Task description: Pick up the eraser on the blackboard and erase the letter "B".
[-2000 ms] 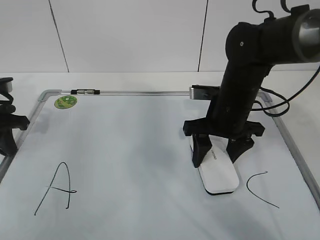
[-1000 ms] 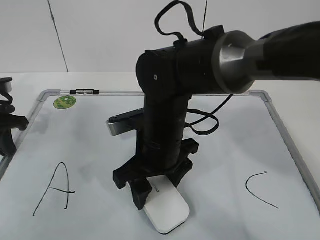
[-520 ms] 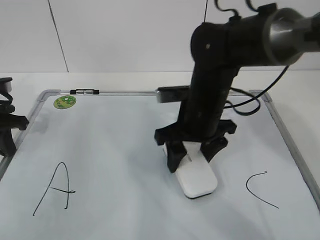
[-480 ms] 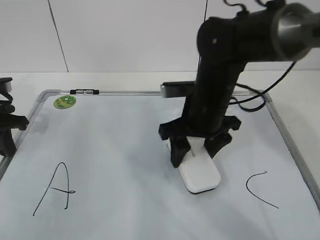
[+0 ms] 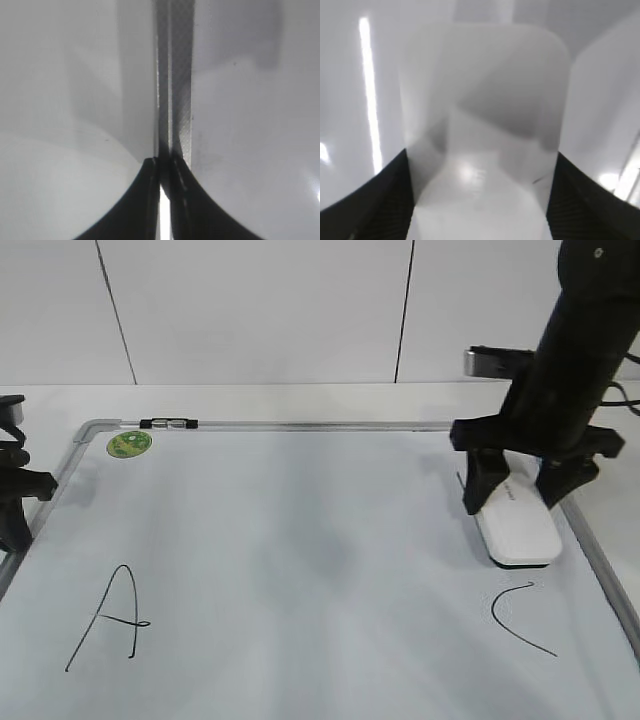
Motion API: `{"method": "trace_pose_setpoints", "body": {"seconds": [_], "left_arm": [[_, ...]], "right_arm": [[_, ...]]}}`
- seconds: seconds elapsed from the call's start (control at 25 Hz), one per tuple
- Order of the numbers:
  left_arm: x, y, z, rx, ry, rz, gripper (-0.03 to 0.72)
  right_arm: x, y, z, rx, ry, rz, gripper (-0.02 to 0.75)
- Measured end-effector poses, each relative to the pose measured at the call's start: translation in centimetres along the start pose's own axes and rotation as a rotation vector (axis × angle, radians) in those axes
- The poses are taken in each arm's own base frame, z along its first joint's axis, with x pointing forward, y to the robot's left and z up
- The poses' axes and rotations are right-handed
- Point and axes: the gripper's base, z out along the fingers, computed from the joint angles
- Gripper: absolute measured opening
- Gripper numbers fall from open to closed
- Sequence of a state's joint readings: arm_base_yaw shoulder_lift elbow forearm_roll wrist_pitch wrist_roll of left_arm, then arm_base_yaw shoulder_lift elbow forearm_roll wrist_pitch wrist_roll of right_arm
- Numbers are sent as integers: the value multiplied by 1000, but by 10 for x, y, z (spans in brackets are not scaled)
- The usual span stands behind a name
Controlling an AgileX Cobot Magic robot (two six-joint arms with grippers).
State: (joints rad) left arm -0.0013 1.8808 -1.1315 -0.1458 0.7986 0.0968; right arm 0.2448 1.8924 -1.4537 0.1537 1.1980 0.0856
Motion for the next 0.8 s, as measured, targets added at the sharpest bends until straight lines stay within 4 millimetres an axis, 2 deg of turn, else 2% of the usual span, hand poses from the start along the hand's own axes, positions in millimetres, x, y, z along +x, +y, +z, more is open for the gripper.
{"method": "trace_pose_setpoints", "body": {"seconds": [0.2, 0.28, 0.48, 0.8], "left_arm": [[0, 0, 0, 1, 2, 0, 24], [0, 0, 0, 2, 1, -2, 24], [0, 0, 0, 3, 1, -3, 24], [0, 0, 0, 5, 2, -4, 24]], "right_arm": [[-3, -39, -5, 54, 0, 67, 522], [-3, -49, -6, 56, -3, 75, 522], [-3, -57, -7, 79, -2, 58, 522], [-7, -65, 7, 80, 32, 68, 522]]}}
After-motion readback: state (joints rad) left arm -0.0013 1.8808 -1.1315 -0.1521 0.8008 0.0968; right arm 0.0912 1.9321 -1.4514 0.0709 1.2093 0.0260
